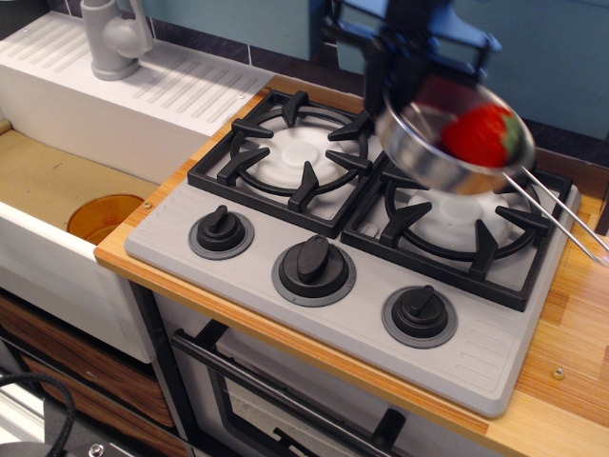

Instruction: Put strawberry in pot or pan an put pot or pan on stove

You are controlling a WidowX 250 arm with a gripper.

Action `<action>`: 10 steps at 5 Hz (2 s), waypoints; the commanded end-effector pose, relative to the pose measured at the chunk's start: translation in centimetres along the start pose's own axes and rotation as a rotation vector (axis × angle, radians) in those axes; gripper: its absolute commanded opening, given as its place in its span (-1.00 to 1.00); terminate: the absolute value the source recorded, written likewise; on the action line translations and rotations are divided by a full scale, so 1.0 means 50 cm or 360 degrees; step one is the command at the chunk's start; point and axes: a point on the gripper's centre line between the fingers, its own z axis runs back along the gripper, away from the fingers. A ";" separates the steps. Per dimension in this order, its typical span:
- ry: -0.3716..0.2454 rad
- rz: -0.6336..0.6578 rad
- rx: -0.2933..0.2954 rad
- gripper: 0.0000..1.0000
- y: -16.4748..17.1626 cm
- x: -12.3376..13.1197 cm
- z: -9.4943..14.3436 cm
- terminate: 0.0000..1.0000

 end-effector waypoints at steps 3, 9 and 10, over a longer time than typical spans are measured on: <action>-0.0150 -0.0193 0.0004 -1.00 0.221 0.139 -0.026 -1.00; -0.0211 -0.0050 -0.0030 1.00 0.228 0.036 -0.138 -1.00; -0.0153 -0.0043 0.0001 1.00 0.217 0.024 -0.083 -1.00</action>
